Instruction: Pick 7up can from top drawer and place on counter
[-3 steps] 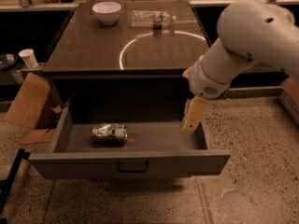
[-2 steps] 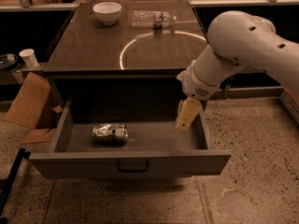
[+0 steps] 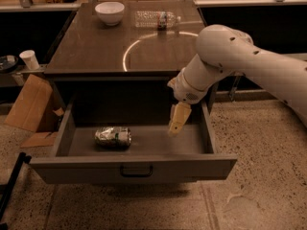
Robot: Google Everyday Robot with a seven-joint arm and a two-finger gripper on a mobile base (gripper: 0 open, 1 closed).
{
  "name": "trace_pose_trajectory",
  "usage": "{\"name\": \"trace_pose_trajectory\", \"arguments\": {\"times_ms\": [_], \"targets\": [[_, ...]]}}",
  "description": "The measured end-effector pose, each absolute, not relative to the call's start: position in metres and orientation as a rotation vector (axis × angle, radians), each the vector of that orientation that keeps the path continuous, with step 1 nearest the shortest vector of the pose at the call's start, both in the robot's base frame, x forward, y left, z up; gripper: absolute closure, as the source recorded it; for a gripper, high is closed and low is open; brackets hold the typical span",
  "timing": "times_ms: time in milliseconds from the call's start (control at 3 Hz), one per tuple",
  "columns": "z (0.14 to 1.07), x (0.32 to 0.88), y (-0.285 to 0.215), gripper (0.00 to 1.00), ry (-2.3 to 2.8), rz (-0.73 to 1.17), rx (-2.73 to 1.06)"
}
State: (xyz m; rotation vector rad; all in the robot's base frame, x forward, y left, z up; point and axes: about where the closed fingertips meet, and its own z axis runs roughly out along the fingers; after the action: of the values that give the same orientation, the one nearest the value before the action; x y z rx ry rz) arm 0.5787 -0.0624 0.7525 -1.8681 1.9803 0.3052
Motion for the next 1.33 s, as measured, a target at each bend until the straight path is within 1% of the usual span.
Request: {"name": "trace_pose_trajectory", "arguments": {"times_ms": [333,667,1000,1333], "targets": [[0.752,0.579,-0.062,0.00,1.980,0.305,-1.868],[0.730,0.584,-0.039,0.00,1.967,0.333,-1.921],[0.701,0.596,0.001,0.00,1.919,0.398,-1.988],[0.685,0.603,0.022,0.00,1.899,0.424,-2.009]]}}
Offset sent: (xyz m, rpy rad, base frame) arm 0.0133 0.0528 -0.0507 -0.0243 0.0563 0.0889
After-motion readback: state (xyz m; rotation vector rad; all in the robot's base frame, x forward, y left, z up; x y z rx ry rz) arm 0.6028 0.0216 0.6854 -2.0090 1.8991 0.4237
